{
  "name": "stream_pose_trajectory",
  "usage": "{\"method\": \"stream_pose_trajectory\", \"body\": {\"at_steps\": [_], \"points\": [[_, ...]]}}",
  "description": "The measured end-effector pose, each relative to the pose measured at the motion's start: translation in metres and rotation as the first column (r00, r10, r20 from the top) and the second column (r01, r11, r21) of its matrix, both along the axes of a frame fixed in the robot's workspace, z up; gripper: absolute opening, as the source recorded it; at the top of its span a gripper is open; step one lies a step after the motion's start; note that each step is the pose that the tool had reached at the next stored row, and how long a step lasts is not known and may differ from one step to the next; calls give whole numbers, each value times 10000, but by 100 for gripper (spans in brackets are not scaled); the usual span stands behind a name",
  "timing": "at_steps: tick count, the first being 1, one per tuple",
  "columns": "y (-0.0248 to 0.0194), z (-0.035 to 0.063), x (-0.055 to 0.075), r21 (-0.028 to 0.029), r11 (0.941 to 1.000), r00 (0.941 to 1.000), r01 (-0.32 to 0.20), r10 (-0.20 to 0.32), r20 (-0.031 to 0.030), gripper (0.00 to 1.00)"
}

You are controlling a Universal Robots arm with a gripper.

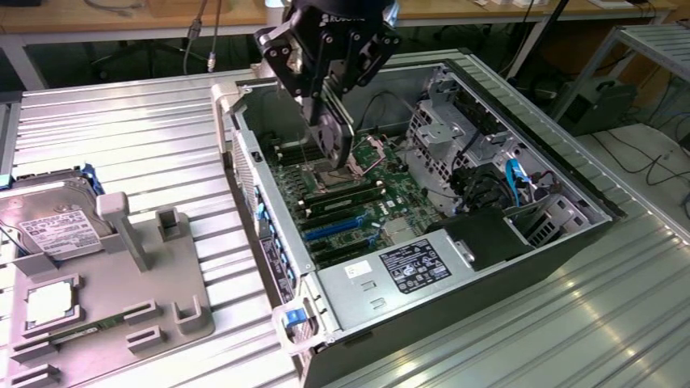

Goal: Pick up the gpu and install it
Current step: 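Pick up the gpu and move the gpu toward the slot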

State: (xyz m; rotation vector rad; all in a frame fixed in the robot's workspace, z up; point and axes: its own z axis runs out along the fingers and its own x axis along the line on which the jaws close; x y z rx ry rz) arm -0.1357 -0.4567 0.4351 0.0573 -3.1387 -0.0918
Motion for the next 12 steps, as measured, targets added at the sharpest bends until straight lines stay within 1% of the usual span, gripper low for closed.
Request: {"method": "stream_pose_trajectory", "body": {"at_steps": [12], "points": [[1,-2,207,0,10000,10000,0,0,0,28]]}}
